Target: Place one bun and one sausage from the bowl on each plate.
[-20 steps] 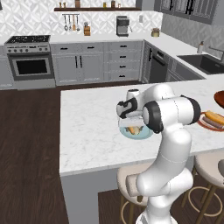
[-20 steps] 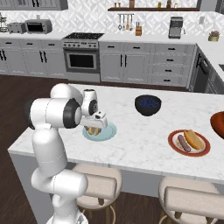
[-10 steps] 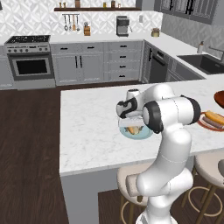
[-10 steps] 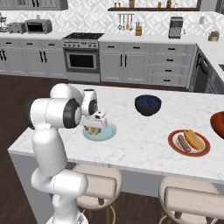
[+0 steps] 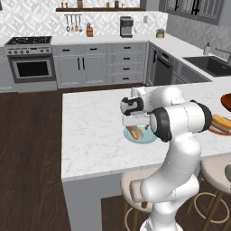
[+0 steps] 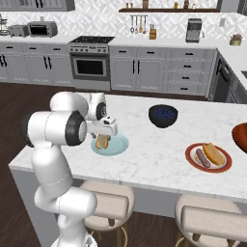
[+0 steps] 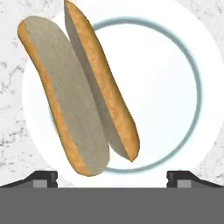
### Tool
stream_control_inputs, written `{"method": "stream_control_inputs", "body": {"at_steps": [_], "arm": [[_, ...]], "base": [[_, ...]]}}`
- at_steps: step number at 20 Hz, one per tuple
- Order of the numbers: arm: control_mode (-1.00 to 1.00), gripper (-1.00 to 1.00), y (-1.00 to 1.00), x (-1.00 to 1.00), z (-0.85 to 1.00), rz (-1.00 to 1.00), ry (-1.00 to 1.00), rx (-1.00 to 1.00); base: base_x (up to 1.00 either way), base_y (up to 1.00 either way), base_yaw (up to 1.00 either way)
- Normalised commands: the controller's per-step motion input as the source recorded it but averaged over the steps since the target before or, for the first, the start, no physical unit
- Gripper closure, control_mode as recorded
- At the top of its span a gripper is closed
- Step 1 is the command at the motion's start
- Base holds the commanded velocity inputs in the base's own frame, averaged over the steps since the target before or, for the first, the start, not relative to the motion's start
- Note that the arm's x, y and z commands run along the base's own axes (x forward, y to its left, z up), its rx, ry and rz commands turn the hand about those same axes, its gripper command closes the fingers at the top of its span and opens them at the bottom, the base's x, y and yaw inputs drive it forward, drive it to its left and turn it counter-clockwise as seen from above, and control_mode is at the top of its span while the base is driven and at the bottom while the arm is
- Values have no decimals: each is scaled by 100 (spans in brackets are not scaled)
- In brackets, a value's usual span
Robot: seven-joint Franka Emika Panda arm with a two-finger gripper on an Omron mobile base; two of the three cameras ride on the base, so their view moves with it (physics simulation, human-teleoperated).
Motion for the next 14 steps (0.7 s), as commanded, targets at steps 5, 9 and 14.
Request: {"method": "stream_control_inputs", "body": {"at_steps": [5,9,14], "arm": [[-100,-100,-6,-79,61,-1,-6,0],[-100,-100,-3,-94,29,0,-11,0],[-100,-100,-4,-55,53,0,-1,0]], "base": [[0,0,0],[0,0,0],[0,0,0]]}}
